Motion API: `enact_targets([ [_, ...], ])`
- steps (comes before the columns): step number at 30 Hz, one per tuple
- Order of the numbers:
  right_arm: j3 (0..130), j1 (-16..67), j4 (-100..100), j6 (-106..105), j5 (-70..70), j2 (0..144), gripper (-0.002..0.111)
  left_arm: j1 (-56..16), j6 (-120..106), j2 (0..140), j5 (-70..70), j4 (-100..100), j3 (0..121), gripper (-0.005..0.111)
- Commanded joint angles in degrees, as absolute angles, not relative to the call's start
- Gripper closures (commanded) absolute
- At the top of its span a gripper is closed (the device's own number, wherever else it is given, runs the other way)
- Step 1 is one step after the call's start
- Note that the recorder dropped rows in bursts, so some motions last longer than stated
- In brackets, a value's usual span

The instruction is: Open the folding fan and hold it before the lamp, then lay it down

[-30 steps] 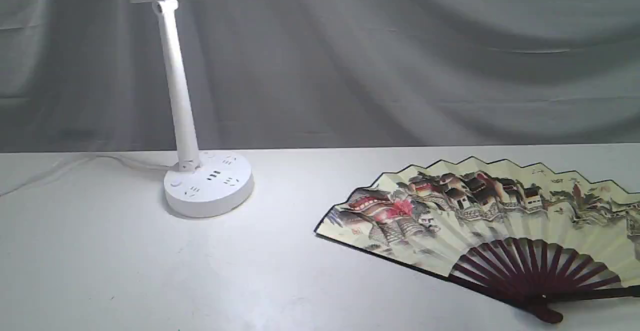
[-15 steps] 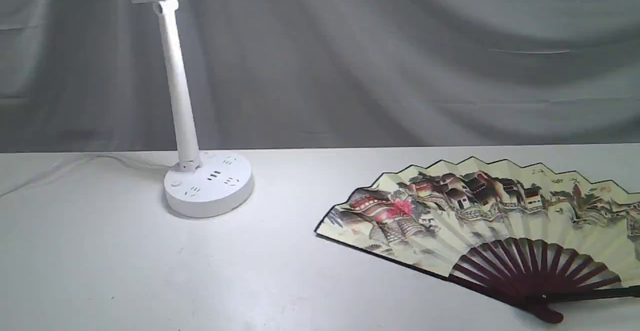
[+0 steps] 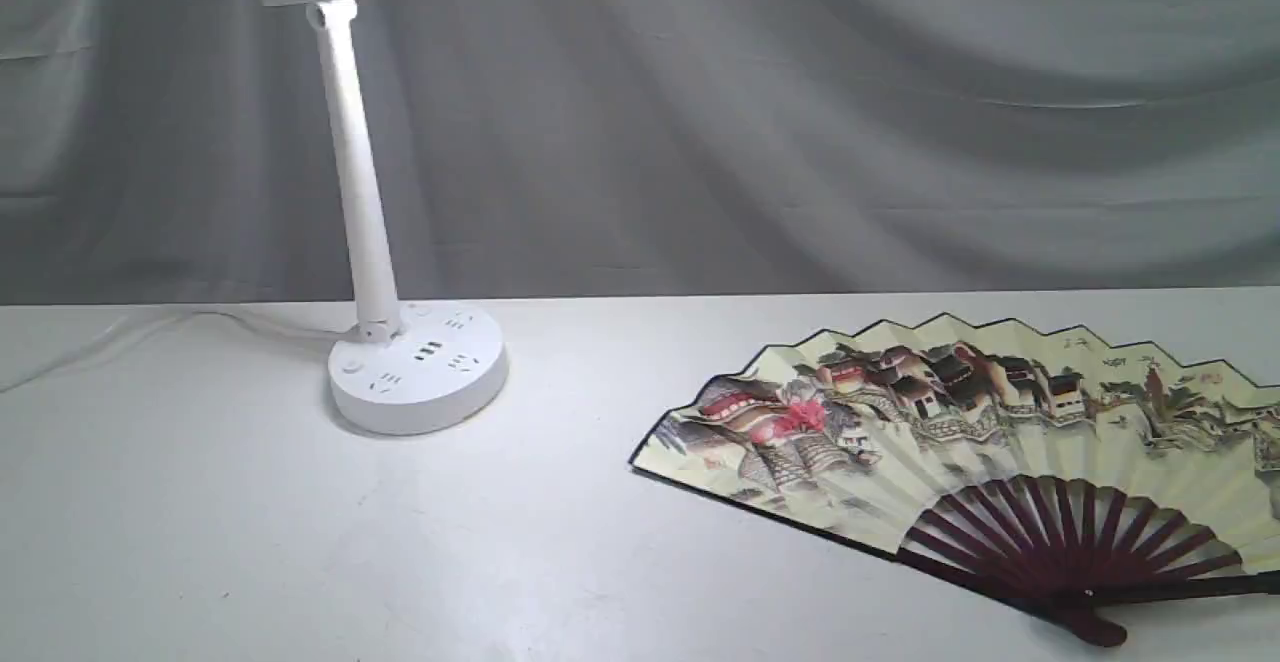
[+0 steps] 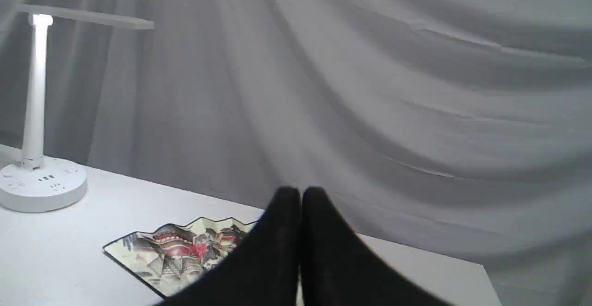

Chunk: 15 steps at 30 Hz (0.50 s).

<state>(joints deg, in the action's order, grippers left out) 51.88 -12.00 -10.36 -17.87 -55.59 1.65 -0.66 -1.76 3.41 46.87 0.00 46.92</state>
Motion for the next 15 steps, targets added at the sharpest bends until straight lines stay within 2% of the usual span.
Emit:
enact_targets([
  [1,51.7,-11.9,-10.7,-17.3,-57.7,0.0,0.108,-0.9,-1.3,0.0,47.0,-0.7,46.1,0.107],
  [8,50.9,-11.9,-10.8,-17.3,-60.6,0.0,0.108,-0.9,-1.3,0.0,46.1,-2.0,45.3,0.107],
  [15,48.1,-10.3,-10.7,-17.9,-56.7,0.0,0.108,-0.9,-1.3,0.0,46.2,-2.0,43.7,0.107],
])
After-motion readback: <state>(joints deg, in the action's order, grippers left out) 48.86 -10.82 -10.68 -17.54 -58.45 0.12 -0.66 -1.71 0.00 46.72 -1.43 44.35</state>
